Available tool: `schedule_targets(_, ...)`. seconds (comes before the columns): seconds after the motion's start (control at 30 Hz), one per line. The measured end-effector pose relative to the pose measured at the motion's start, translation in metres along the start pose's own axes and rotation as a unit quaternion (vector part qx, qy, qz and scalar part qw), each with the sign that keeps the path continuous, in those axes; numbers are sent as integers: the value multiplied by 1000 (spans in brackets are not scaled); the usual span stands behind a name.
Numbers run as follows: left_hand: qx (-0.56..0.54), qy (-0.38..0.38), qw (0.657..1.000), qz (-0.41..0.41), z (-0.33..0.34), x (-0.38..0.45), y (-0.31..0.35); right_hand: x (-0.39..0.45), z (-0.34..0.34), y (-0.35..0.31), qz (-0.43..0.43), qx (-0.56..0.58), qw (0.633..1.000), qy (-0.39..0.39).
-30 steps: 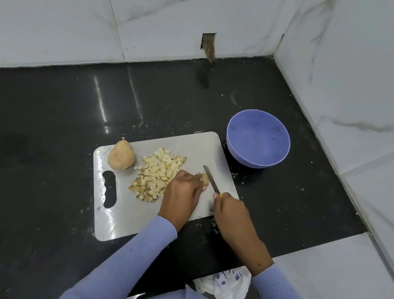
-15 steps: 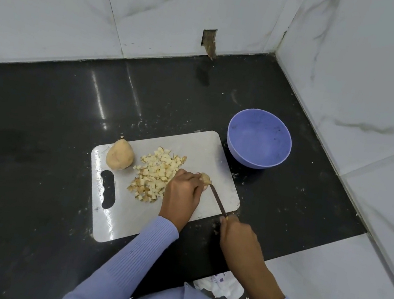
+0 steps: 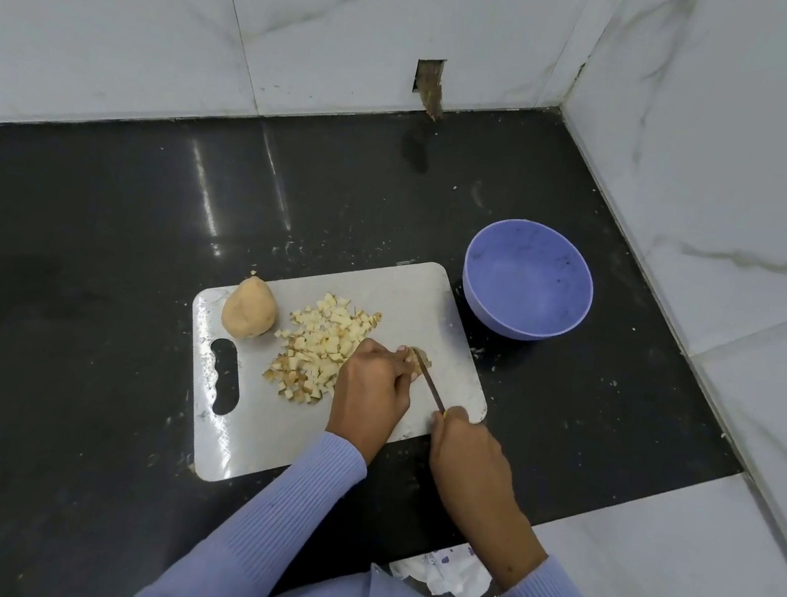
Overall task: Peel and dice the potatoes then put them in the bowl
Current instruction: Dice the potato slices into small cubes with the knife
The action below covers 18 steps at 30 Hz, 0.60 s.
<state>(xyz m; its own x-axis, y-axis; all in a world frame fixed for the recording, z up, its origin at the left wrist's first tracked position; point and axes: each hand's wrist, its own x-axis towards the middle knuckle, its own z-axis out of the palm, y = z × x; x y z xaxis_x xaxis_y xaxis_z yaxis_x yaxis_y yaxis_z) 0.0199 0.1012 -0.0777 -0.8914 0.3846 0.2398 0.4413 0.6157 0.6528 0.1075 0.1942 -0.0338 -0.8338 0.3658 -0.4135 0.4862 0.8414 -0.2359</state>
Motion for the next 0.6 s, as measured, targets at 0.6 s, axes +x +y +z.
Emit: schedule_targets(0.6, -19, -15, 1000, 1, -9, -8, -12, 12, -12, -14, -19, 59, 998, 11)
